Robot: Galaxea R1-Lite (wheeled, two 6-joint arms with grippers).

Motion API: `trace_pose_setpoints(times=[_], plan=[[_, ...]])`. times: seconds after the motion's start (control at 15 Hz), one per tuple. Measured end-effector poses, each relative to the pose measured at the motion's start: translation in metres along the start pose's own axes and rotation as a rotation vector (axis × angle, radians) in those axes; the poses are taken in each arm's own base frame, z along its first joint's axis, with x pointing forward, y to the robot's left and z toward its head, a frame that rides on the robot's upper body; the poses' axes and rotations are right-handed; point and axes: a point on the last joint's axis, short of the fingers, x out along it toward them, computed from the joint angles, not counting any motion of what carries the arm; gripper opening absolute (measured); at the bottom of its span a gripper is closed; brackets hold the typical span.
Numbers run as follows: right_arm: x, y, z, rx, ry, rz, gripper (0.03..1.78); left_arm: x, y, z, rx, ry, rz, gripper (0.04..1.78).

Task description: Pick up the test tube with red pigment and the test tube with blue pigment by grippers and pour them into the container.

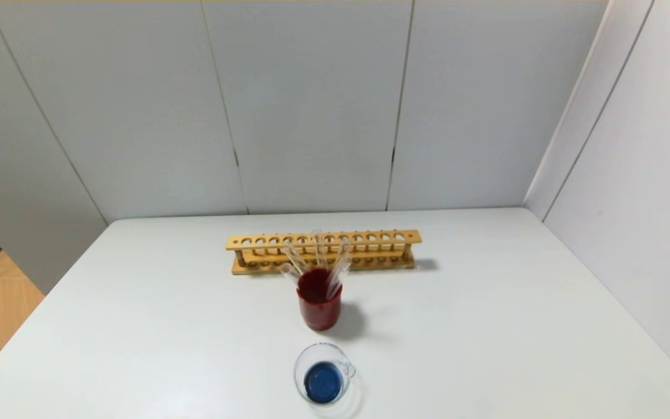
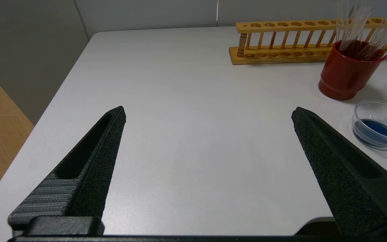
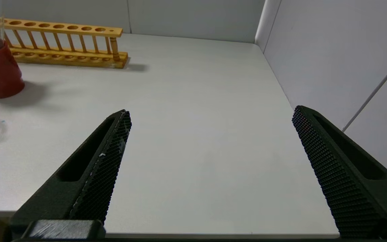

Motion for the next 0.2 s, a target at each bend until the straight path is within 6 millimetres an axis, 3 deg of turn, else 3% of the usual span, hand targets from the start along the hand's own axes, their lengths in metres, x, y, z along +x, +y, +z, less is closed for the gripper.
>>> trace_pose_setpoints(times=[0.2], plan=[[0.0,-0.0002,0.0,0.036,0.0,-0.007,1.74,0.0,0.0,0.0,0.0,0.0,0.0,1.75]])
